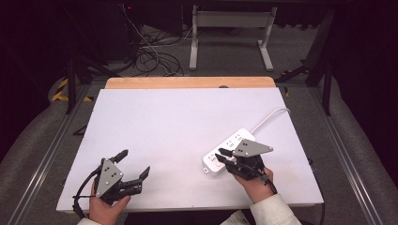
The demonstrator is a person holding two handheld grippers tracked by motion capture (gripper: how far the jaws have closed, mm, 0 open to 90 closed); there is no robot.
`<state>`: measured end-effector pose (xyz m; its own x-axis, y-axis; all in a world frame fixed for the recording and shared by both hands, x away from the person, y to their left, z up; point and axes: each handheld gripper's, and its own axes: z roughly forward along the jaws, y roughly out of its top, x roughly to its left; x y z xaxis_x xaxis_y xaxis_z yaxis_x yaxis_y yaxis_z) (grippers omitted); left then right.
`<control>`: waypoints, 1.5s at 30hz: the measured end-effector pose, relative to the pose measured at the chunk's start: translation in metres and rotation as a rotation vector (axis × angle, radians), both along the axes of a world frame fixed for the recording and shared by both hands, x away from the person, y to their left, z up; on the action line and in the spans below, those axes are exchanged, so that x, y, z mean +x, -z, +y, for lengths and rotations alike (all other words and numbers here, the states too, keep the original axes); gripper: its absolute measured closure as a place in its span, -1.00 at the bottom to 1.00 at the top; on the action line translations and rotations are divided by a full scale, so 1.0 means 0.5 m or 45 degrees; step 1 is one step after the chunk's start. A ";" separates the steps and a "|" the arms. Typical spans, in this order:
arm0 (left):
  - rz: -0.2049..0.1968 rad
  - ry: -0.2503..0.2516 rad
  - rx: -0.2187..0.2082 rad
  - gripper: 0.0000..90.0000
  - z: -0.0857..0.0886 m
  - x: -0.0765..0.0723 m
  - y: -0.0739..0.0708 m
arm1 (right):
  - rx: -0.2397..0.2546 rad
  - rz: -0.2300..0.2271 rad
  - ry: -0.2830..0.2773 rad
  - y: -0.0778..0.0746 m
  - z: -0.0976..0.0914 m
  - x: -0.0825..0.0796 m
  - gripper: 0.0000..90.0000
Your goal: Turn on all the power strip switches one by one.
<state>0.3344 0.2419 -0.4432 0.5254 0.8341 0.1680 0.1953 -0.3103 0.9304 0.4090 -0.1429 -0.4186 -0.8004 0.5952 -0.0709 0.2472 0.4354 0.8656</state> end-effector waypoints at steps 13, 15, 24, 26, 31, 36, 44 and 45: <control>-0.002 -0.017 -0.001 -0.70 0.007 0.002 -0.001 | 0.134 -0.035 -0.024 -0.029 -0.071 -0.009 -0.32; -0.008 -0.020 -0.004 -0.70 0.009 0.002 -0.001 | 0.160 -0.032 -0.030 -0.027 -0.082 -0.007 -0.41; -0.006 -0.029 -0.006 -0.70 0.013 0.003 -0.002 | 0.212 -0.011 0.011 0.002 -0.124 -0.002 -0.77; -0.006 -0.030 -0.006 -0.70 0.013 0.003 -0.002 | 0.224 -0.004 0.028 0.008 -0.136 -0.003 -0.77; -0.006 -0.029 -0.007 -0.70 0.013 0.002 -0.002 | 0.206 -0.009 0.062 0.022 -0.159 -0.006 -0.90; -0.011 -0.030 -0.002 -0.70 0.016 0.004 -0.003 | 0.203 -0.041 0.074 0.051 -0.180 -0.012 -0.91; 0.004 -0.018 0.013 -0.70 0.016 0.005 -0.002 | 0.207 0.025 0.093 0.091 -0.210 -0.009 -0.92; -0.003 -0.018 0.025 -0.70 0.017 0.005 -0.002 | 0.192 0.043 0.098 0.097 -0.212 -0.007 -0.92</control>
<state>0.3369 0.2503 -0.4421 0.5134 0.8378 0.1855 0.1974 -0.3257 0.9246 0.4053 -0.2488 -0.4668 -0.7523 0.6569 0.0503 0.3050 0.2796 0.9104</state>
